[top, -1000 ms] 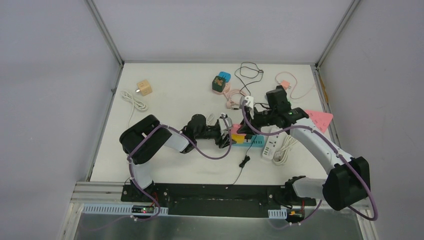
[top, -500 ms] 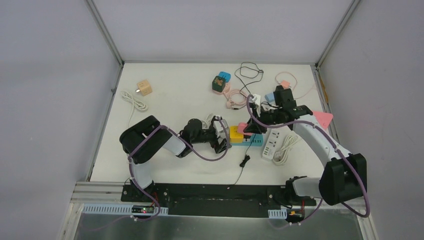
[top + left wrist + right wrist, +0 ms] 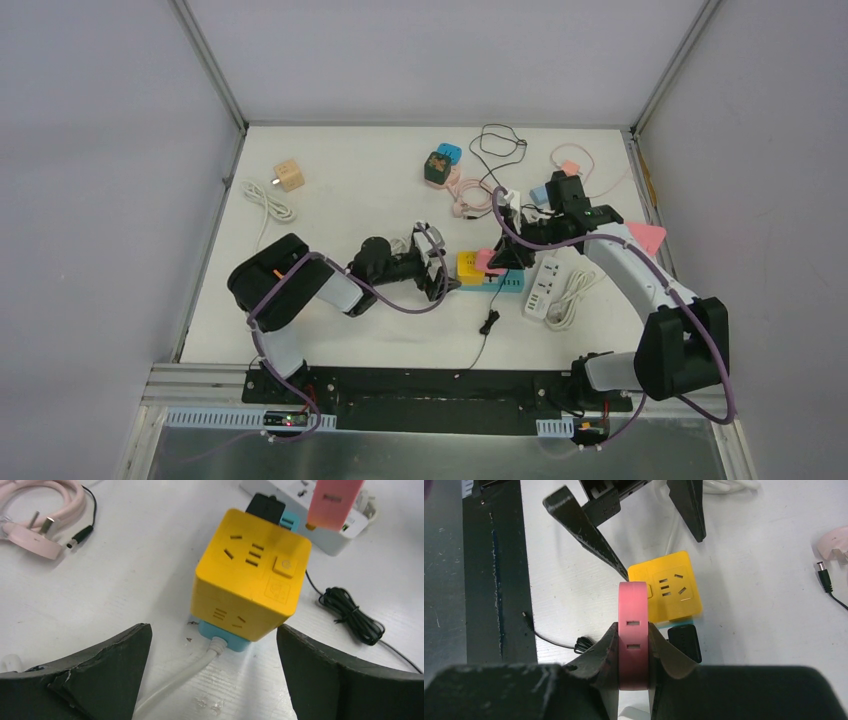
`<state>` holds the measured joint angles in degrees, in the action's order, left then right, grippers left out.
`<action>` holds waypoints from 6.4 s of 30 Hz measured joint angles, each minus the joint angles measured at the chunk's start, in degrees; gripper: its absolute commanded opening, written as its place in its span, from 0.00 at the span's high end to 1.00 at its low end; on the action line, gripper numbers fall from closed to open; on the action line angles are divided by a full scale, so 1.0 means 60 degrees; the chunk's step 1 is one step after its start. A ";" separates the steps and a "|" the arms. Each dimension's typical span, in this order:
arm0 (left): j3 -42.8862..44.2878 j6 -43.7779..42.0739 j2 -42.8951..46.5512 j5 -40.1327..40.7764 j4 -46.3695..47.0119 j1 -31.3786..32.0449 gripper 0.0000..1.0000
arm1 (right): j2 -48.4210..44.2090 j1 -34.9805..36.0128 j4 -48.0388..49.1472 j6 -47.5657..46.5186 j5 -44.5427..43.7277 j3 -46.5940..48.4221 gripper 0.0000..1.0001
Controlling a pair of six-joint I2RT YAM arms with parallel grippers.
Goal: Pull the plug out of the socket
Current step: Place the plug at the center of the board.
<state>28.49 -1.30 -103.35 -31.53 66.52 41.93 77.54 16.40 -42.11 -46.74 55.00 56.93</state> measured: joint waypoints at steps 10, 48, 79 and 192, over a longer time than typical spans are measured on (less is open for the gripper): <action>-0.0007 0.1235 0.1774 0.0011 -0.0729 -0.0069 0.01 | 0.0004 0.0000 -0.0138 0.0062 -0.0004 0.0127 1.00; -0.0783 0.2965 0.2109 -0.0623 0.0940 0.0430 0.18 | 0.0965 0.0579 -0.1956 -0.0561 0.1133 0.0976 1.00; -0.0707 0.3315 0.1614 -0.0772 0.1778 0.1209 1.00 | 0.0980 0.1126 -0.1504 -0.0452 0.0630 0.0922 0.26; 0.2805 0.9377 0.1078 0.4495 -0.8386 -0.8433 0.30 | 0.0051 0.0109 -0.0040 0.1271 0.0441 0.0470 0.18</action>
<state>45.32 54.96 -96.88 -4.56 16.21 -8.67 77.84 17.06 -42.35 -39.11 57.65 59.75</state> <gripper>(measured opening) 0.615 0.818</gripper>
